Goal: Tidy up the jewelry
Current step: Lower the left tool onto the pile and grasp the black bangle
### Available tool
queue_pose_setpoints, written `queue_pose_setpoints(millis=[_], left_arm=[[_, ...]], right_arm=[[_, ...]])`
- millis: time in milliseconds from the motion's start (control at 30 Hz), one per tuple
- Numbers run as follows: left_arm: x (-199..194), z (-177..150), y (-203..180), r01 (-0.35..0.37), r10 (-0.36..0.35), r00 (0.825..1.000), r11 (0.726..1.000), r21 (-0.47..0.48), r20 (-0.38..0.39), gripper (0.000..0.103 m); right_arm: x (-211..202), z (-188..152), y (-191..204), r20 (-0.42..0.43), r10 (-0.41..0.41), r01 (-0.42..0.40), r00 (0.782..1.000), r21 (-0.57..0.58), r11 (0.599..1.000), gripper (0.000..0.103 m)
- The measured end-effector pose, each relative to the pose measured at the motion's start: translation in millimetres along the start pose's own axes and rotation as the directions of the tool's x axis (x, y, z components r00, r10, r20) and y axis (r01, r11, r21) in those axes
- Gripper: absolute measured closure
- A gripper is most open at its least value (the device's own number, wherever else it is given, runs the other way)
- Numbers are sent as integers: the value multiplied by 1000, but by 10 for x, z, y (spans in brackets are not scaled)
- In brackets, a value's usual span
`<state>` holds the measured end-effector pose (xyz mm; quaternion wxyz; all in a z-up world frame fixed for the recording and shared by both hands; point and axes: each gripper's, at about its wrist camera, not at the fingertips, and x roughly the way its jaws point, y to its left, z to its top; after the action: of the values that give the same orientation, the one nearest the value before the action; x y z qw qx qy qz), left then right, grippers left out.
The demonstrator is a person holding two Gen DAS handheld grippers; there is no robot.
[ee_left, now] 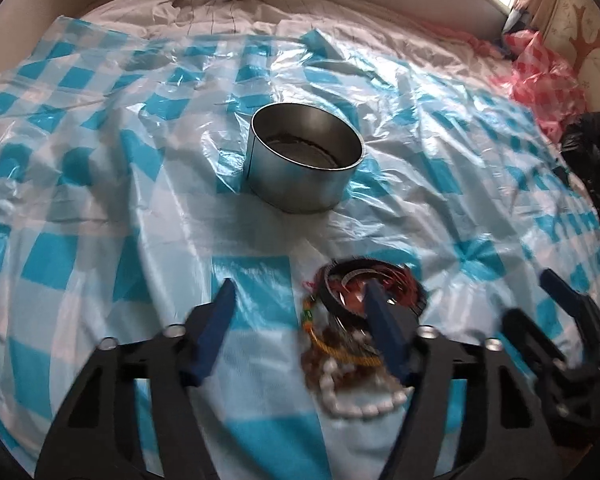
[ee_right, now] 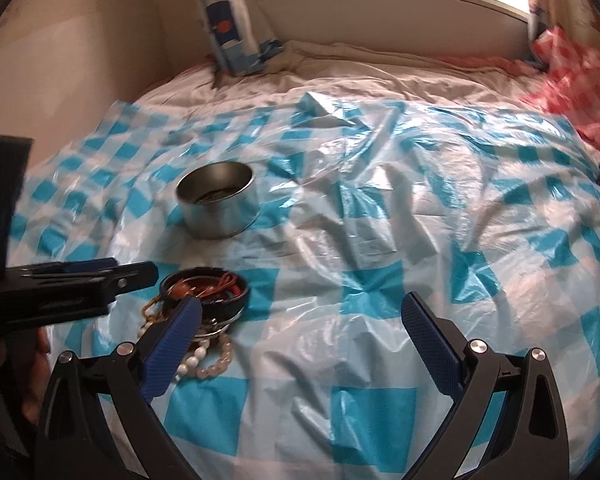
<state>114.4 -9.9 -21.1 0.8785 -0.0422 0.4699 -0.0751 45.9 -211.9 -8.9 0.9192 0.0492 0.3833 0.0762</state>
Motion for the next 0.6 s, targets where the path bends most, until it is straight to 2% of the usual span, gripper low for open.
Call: queue_pose_setpoints(millis=[33,167,367,400,600], left_arm=[[81,26,-10,1,-1,1000,1000,6,-24,55],[303,55,-25,18,-17,996,1000,12,-86,66],[428,61,-47,96,-95,989,995,10,-111,81],[431,63,-49,110,-108,988,994,10,-112,88],[501,93,-37,167,-165,973,986,0,-161,91]], right_arm=[[9,4,-8,-2,-1,1,1000,5,1000,7],[46,9,11,-11,-1,1,1000,-2,1000,7],[86,5,17,-18,0,0,1000,-8,1000,7],[90,7,18,-19,1,-1,1000,-7,1000,7],[94,10,20,-19,0,0,1000,-10,1000,7]])
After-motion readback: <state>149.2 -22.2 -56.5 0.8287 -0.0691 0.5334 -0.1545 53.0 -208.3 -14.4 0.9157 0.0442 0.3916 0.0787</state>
